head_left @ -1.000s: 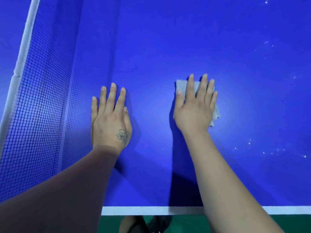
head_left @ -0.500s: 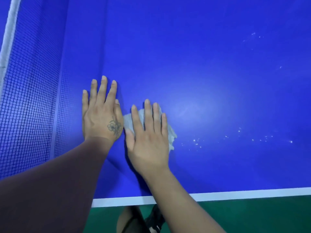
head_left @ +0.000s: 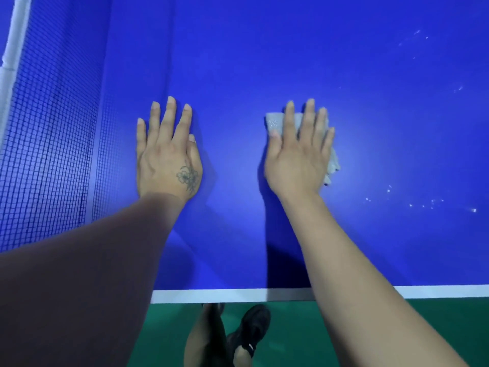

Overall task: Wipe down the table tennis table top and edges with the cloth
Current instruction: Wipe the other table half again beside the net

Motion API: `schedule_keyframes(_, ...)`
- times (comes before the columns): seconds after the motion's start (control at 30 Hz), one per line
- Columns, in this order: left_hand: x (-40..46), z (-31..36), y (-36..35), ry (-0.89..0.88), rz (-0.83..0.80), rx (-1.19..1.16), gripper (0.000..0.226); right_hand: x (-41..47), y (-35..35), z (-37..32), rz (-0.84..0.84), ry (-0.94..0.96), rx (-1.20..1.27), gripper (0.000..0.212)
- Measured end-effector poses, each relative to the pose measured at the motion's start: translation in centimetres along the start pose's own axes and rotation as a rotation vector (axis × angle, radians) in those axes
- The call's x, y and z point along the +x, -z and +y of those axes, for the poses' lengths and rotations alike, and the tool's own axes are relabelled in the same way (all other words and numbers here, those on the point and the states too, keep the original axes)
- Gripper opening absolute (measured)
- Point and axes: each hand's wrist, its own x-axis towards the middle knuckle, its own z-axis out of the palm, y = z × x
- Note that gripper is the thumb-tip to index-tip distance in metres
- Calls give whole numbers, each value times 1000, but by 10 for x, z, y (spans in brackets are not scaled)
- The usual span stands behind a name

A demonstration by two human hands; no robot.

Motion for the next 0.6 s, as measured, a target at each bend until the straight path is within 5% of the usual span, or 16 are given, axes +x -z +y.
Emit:
schedule_keyframes(0.2, -1, -1, 0, -16, -4, 19, 58, -63, -10, -49, 11, 197, 43, 62)
schedule_keyframes(0.37, -2, 2, 1, -35, -38, 52, 57, -158, 4, -21, -87, 333, 108, 57)
schedule_keyframes(0.6, -7, 54, 11, -22, -82, 4, 68, -203, 21, 67, -116, 179, 13, 61)
